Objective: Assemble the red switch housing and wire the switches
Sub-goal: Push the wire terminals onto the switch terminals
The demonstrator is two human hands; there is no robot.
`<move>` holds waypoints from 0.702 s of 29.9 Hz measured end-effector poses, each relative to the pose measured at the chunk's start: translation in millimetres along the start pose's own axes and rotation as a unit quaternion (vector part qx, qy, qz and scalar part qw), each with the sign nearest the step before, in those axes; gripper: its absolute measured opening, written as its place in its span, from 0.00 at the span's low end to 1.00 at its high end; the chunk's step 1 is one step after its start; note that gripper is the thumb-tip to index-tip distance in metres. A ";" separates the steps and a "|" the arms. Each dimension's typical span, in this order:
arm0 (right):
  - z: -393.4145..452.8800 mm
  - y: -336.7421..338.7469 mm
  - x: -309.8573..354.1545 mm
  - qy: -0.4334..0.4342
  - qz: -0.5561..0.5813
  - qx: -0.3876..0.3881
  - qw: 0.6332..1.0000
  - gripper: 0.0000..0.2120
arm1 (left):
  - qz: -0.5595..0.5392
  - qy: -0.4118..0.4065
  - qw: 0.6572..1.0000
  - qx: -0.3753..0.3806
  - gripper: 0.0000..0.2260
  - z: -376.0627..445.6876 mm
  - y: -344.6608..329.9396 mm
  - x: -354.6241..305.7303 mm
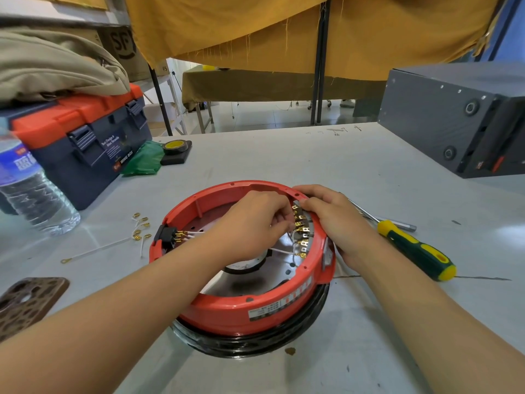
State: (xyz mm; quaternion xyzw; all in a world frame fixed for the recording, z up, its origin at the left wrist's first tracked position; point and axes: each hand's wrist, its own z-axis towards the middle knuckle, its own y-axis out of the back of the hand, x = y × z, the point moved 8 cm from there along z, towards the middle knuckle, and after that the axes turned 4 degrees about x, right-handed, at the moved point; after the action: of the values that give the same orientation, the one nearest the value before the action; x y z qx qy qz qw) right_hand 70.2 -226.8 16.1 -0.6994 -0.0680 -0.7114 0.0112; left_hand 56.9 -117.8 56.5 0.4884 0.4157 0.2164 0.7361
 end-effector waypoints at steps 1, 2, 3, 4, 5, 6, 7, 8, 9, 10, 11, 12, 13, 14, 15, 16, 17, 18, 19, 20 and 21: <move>-0.4 0.1 0.4 0.001 -0.004 0.000 1.000 0.12 | 0.000 -0.001 1.000 -0.001 0.02 -0.3 0.1 -0.5; -0.5 -0.1 0.8 0.003 -0.008 -0.001 1.000 0.12 | 0.001 -0.002 1.000 -0.003 0.02 -0.6 0.3 -1.2; -1.1 -0.2 1.2 0.004 -0.012 -0.001 1.000 0.12 | 0.003 -0.005 1.000 -0.004 0.02 -0.9 0.3 -2.0; -1.5 -0.4 1.6 0.006 -0.015 -0.002 1.000 0.12 | 0.008 -0.007 1.000 -0.005 0.02 -1.0 0.4 -2.6; -2.0 -0.4 1.8 0.008 -0.017 -0.004 1.000 0.12 | 0.013 -0.010 1.000 -0.007 0.02 -1.3 0.5 -3.3; -2.3 -0.2 2.0 0.010 -0.019 -0.007 1.000 0.12 | 0.018 -0.013 1.000 -0.008 0.02 -1.5 0.6 -4.1; -2.7 0.1 2.3 0.011 -0.021 -0.010 1.000 0.11 | 0.022 -0.017 1.000 -0.010 0.02 -1.8 0.8 -5.1; -3.0 0.2 2.6 0.012 -0.024 -0.012 1.000 0.11 | 0.024 -0.021 0.999 -0.013 0.02 -1.8 1.0 -6.1; -3.5 0.2 3.0 0.013 -0.027 -0.013 0.999 0.11 | 0.026 -0.024 0.999 -0.015 0.02 -2.0 1.3 -6.9; -3.9 -0.1 3.7 0.015 -0.029 -0.012 0.999 0.11 | 0.028 -0.027 0.999 -0.018 0.02 -2.0 1.5 -7.7; -4.4 -0.3 4.3 0.018 -0.029 -0.011 0.999 0.12 | 0.031 -0.029 0.999 -0.021 0.02 -1.9 1.5 -8.5; -4.7 -0.4 4.9 0.020 -0.029 -0.012 0.999 0.12 | 0.034 -0.031 0.999 -0.023 0.02 -1.8 1.5 -9.2; -5.0 -0.2 5.2 0.022 -0.029 -0.013 0.999 0.12 | 0.039 -0.033 0.998 -0.025 0.02 -1.6 1.3 -9.8; -5.1 -0.4 5.2 0.022 -0.030 -0.014 0.999 0.12 | 0.041 -0.034 0.998 -0.026 0.03 -1.6 1.0 -10.2; -5.3 -0.7 4.9 0.022 -0.028 -0.015 0.999 0.13 | 0.042 -0.035 0.998 -0.027 0.03 -1.8 0.9 -10.4; -5.6 -0.8 4.5 0.021 -0.025 -0.016 0.999 0.13 | 0.041 -0.035 0.998 -0.029 0.02 -1.7 0.9 -10.6; -5.7 -0.9 3.8 0.020 -0.022 -0.016 0.999 0.13 | 0.040 -0.035 0.998 -0.030 0.02 -1.7 1.0 -10.6; -5.8 -1.2 3.0 0.017 -0.018 -0.015 1.000 0.13 | 0.039 -0.035 0.998 -0.031 0.02 -1.5 1.1 -10.6; -6.0 -1.7 2.6 0.016 -0.013 -0.013 1.000 0.14 | 0.039 -0.036 0.998 -0.033 0.02 -1.7 1.4 -10.5; -6.3 -2.6 2.6 0.014 -0.007 -0.011 1.000 0.15 | 0.037 -0.036 0.998 -0.034 0.02 -1.6 1.7 -10.4; -6.8 -3.7 2.9 0.013 -0.003 -0.007 1.000 0.16 | 0.036 -0.037 0.998 -0.035 0.02 -1.7 2.0 -10.5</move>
State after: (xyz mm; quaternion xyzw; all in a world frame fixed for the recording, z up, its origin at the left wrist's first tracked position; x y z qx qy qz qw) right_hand 62.9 -223.6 18.5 -0.6900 -0.0648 -0.7209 0.0055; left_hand 49.7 -123.7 62.1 0.4845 0.3631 0.2389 0.7592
